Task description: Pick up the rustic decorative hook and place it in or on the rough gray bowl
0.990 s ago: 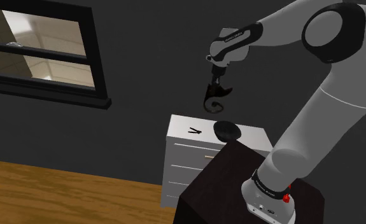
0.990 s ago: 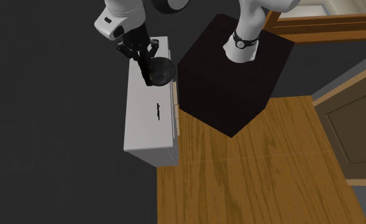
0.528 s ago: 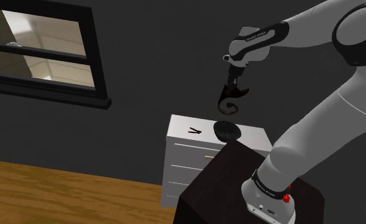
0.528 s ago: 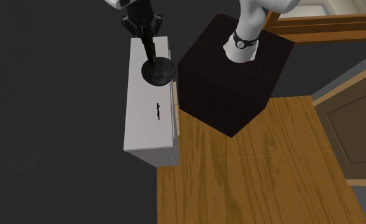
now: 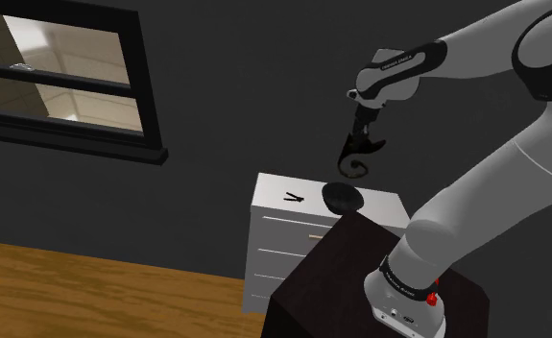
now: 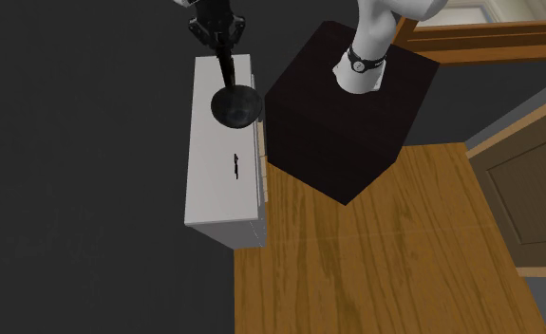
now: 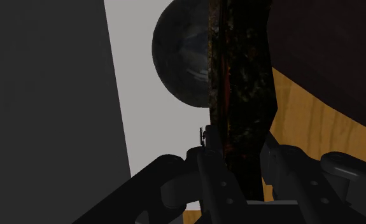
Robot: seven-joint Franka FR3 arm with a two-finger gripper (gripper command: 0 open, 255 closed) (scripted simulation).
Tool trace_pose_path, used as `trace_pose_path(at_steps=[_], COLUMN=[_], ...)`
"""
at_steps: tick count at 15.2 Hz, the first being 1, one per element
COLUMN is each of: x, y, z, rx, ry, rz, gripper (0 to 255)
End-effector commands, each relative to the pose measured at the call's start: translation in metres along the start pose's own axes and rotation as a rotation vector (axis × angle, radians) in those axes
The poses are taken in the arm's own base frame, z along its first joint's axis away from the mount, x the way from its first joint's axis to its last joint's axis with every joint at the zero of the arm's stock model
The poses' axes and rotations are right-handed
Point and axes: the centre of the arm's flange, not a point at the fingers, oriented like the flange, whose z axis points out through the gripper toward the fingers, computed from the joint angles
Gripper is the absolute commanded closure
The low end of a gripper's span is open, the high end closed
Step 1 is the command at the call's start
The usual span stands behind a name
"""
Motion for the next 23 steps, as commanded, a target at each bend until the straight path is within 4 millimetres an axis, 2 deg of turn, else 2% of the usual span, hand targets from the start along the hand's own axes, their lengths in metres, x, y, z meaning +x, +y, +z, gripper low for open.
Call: trace_pose_path(at_steps=[1,19,23], x=[0.0,0.0,0.0], y=[0.0,0.001,0.001], z=[0.011,0.106,0.107], rx=[-0.001,-0.001,-0.001], ry=[0.0,0.0,0.0], rz=[0.0,0.0,0.0], gripper=[255,255,255])
